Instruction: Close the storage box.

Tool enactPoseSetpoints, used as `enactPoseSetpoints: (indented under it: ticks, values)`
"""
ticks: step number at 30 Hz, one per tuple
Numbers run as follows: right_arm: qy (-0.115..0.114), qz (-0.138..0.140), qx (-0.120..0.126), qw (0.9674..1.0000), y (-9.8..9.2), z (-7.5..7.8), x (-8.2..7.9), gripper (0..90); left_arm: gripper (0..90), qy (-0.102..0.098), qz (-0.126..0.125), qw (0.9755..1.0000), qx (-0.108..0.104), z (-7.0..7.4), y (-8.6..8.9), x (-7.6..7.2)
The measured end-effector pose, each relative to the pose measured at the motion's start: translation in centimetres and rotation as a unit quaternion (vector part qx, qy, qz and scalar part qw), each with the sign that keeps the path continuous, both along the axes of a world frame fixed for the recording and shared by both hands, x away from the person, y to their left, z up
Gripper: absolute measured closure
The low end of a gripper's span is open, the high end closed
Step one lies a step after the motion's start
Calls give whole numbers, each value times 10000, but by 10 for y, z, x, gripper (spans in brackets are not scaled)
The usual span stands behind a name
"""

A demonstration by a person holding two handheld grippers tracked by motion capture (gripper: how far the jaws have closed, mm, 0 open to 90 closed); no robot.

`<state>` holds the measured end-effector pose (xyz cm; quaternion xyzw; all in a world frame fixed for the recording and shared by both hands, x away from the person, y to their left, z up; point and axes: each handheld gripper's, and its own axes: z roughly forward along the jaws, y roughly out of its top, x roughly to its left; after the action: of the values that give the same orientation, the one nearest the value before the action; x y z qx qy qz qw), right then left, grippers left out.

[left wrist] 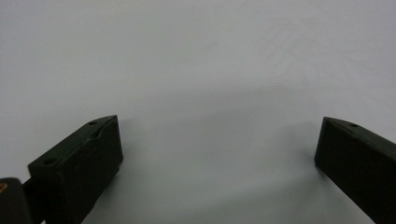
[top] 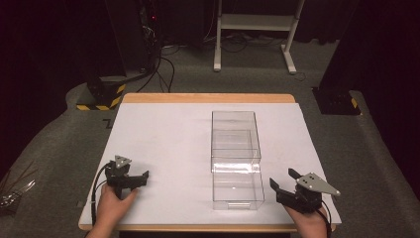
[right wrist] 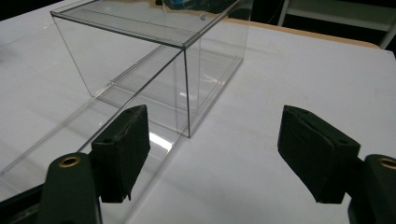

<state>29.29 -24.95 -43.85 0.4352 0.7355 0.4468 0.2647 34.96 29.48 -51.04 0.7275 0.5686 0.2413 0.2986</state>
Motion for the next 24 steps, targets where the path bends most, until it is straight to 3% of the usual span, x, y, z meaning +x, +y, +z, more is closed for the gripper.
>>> enactPoseSetpoints:
  ticks: [9, 24]
  values:
    - [-23, 169, 125, 9998, 5, 5, -12, 252, 12, 0, 1, 10000, -1, 0, 0, 0]
    - [-42, 450, 270, 9986, 14, 9, -19, 249, 12, 2, 1, 10000, -4, 0, 0, 0]
